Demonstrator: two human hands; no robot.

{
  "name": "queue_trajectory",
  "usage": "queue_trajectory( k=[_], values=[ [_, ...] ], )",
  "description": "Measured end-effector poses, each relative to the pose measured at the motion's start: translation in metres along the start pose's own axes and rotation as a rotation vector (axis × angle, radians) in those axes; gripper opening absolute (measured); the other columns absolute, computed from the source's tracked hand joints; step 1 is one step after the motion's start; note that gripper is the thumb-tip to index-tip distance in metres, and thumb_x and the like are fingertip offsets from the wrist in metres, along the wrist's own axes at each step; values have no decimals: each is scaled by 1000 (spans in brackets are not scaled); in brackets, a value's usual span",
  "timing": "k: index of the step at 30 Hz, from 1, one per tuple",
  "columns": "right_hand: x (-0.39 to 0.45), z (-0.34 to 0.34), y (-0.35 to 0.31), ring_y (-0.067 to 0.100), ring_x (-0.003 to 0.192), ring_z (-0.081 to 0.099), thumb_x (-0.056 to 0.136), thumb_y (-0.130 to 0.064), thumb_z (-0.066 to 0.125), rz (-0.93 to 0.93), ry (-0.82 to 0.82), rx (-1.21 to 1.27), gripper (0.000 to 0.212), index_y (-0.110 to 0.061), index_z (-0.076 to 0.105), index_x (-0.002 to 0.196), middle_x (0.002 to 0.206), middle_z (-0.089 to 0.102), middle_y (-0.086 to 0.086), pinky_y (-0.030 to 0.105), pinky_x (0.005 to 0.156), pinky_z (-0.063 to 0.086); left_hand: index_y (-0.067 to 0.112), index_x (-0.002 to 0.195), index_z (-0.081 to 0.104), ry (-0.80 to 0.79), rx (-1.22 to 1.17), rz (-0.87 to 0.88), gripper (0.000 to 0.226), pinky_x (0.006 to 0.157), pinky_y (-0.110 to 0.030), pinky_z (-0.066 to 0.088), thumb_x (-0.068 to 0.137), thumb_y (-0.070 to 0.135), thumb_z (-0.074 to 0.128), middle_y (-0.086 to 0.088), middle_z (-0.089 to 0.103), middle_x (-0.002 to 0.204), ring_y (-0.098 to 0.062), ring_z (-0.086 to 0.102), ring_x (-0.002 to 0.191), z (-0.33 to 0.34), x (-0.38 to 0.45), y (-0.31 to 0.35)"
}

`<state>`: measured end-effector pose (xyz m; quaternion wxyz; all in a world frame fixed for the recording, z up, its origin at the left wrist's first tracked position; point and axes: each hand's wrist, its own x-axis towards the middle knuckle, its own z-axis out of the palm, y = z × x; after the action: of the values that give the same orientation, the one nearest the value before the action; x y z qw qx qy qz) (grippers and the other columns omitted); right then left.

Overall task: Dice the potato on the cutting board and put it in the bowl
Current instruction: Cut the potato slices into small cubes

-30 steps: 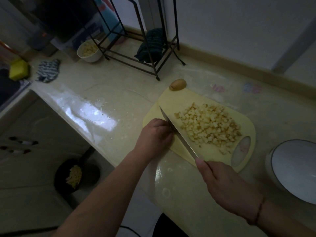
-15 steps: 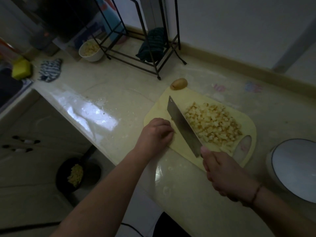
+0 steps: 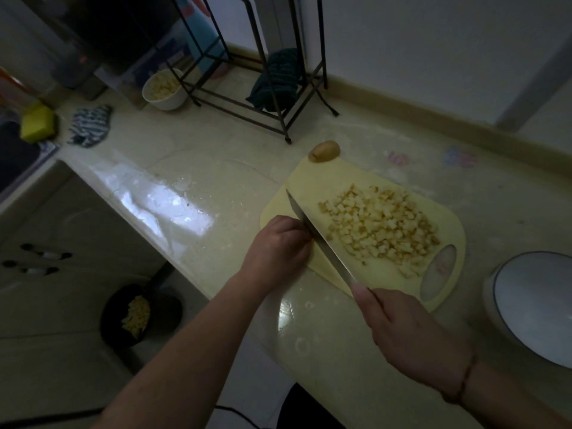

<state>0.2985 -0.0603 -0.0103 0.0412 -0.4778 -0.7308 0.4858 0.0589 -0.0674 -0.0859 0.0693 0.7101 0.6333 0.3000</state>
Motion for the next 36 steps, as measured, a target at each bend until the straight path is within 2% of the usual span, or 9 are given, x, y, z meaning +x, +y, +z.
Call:
queue_trajectory(
  k=[3, 8, 12, 13, 17, 19, 23, 29, 36],
  values=[
    [-8, 0, 2, 7, 52, 46, 85, -60, 24, -12, 1, -28, 56, -17, 43, 56, 50, 47, -3, 21, 58, 36, 4, 89, 79, 1, 2, -11, 26, 77, -27, 49, 85, 21, 60, -9, 72, 92, -25, 63, 87, 0, 0, 0],
    [1, 7, 1, 6, 52, 43, 87, -58, 24, -24, -7, -36, 55, -17, 42, 56, 52, 45, -4, 26, 57, 26, 4, 87, 78, 10, -15, -20, 23, 76, -29, 51, 83, 20, 62, -8, 72, 92, -21, 62, 88, 1, 0, 0],
    [13, 4, 3, 6, 49, 47, 91, -57, 26, 7, -6, 0, 57, -15, 45, 57, 51, 50, -2, 19, 52, 33, 4, 86, 78, -17, -20, -25, 23, 76, -32, 54, 84, 20, 62, -8, 72, 93, -24, 66, 88, -2, 2, 0],
    [13, 0, 5, 6, 47, 48, 92, -57, 26, 33, -10, 18, 58, -15, 46, 58, 51, 51, -1, 21, 52, 35, 4, 85, 78, -16, -22, -25, 22, 75, -33, 55, 83, 20, 62, -8, 72, 92, -25, 66, 87, -3, 3, 1],
    [13, -11, 7, 4, 33, 40, 83, -65, 22, 117, -65, 103, 65, -9, 49, 65, 51, 47, 1, 13, 36, 29, 3, 80, 76, -31, -20, -6, 23, 74, -33, 55, 83, 20, 60, -10, 71, 89, -25, 67, 85, -6, 5, 6],
    [12, -11, 6, 3, 31, 37, 84, -65, 23, 131, -86, 136, 64, -9, 48, 68, 51, 45, 2, 12, 33, 26, 3, 81, 76, -49, -12, -14, 24, 74, -33, 55, 83, 21, 60, -10, 71, 90, -27, 68, 85, -6, 6, 6],
    [9, -7, 2, 4, 34, 39, 87, -63, 27, 114, -50, 113, 60, -11, 46, 65, 50, 45, -2, 17, 40, 28, 1, 84, 76, -65, -8, -23, 27, 74, -33, 54, 84, 22, 59, -11, 70, 92, -28, 67, 85, -7, 6, 6],
    [0, -3, -3, 12, 51, 51, 92, -57, 32, 35, 20, 42, 58, -12, 44, 57, 54, 55, 6, 37, 64, 45, 1, 85, 74, 15, 1, -60, 22, 75, -31, 52, 84, 20, 61, -10, 68, 92, -26, 63, 86, -10, -5, 3],
    [-1, 1, -4, 13, 56, 55, 87, -61, 27, 22, 5, 31, 60, -13, 45, 57, 54, 56, 3, 36, 67, 46, 2, 84, 74, -21, 29, -62, 24, 71, -32, 51, 84, 22, 61, -10, 69, 88, -26, 64, 82, -11, -6, 5]
  ],
)
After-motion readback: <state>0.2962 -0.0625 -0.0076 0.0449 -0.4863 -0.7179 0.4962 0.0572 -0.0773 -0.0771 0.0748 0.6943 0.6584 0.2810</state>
